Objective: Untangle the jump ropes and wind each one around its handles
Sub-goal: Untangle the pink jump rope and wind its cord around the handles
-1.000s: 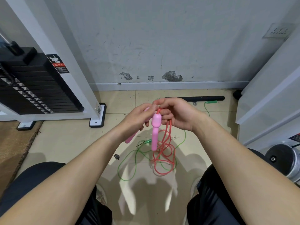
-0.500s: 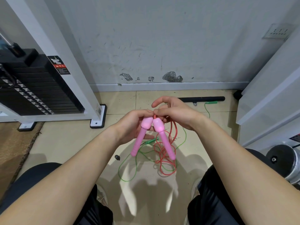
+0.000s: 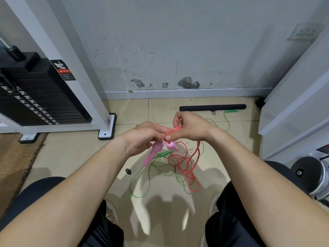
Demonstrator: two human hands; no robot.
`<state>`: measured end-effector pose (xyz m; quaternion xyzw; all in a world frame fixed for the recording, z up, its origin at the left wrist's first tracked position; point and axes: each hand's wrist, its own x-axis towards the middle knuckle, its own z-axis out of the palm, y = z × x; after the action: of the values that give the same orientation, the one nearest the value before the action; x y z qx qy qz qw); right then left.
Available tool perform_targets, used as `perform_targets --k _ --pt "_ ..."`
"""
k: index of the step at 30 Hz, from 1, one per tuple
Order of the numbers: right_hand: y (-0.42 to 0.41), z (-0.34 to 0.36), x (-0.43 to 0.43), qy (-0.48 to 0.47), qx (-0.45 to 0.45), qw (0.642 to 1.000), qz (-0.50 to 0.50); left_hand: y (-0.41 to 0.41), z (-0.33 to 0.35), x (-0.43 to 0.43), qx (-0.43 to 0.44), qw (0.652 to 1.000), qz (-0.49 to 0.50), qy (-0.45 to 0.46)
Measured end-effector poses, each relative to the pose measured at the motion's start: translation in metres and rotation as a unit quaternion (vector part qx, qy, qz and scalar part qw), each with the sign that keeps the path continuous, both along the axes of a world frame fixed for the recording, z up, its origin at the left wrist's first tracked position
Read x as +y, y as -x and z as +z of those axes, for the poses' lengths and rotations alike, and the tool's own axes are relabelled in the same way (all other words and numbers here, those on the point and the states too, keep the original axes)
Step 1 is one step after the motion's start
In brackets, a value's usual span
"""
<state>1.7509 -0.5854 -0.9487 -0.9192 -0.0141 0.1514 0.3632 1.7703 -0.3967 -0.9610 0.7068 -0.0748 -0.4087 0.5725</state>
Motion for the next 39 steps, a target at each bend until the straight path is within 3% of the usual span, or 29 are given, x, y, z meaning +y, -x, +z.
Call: perform_targets --k 4,7,10,12,16,18,24,31,35,39 --pt "-0.001 -0.002 0.001 -0.043 -0.007 0.999 0.015 0.0 0.001 -0.003 0.019 0.999 -0.024 0.022" --pt "-0.002 -0.001 -0.002 -0.132 0.031 0.99 0.042 0.001 -0.004 -0.004 0.037 0.998 -0.022 0.045" --pt "-0.002 0.0 -0.006 -0.176 0.035 0.983 0.033 0.002 -0.007 -0.001 -0.005 0.999 -0.029 0.044" --pt "-0.002 0.001 -0.008 -0.14 -0.006 0.99 0.013 0.002 -0.008 0.0 -0.028 0.999 -0.023 0.034" --pt "-0.003 0.005 -0.015 0.079 -0.086 0.993 -0.004 0.002 -0.009 0.0 -0.004 0.999 -0.036 0.04" --pt "-0.003 0.006 -0.017 0.106 -0.091 0.99 -0.014 0.004 -0.006 0.0 0.026 0.996 -0.043 0.079" --pt "-0.004 0.002 -0.017 -0.08 -0.027 0.996 0.011 0.006 -0.008 -0.001 0.084 0.982 -0.038 0.163" --pt "-0.005 0.003 -0.025 -0.266 -0.021 0.963 -0.033 0.006 0.003 0.004 0.072 0.977 -0.056 0.193" --pt "-0.003 -0.005 -0.008 -0.273 -0.015 0.959 -0.074 0.005 0.011 0.004 0.063 0.968 0.039 0.241" --pt "-0.001 -0.016 0.013 -0.143 -0.058 0.985 -0.08 0.0 0.006 0.001 0.034 0.949 0.168 0.264"
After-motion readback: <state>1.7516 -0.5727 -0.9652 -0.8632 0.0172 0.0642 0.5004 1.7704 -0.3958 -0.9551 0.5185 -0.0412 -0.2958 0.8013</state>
